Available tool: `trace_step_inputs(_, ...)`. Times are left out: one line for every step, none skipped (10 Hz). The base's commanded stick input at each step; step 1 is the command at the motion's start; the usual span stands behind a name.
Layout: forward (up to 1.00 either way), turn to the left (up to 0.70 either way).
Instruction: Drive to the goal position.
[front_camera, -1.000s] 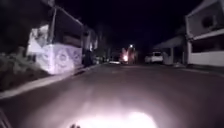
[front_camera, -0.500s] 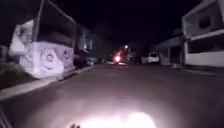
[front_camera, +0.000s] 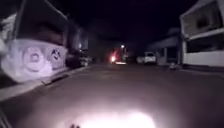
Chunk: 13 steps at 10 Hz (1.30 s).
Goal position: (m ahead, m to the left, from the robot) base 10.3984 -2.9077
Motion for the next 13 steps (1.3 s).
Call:
trace_step_inputs(1.00,0.00)
trace_step_inputs(1.00,0.00)
trace_step_inputs(1.00,0.00)
trace_step_inputs(1.00,0.00)
trace_step_inputs(1.00,0.00)
trace_step_inputs(1.00,0.00)
trace_step_inputs(1.00,0.00)
trace_step_inputs(1.00,0.00)
trace_step_inputs(1.00,0.00)
trace_step_inputs(1.00,-0.05)
trace_step_inputs(1.00,-0.27)
trace_step_inputs(1.00,-0.27)
trace_step_inputs(1.00,-0.27)
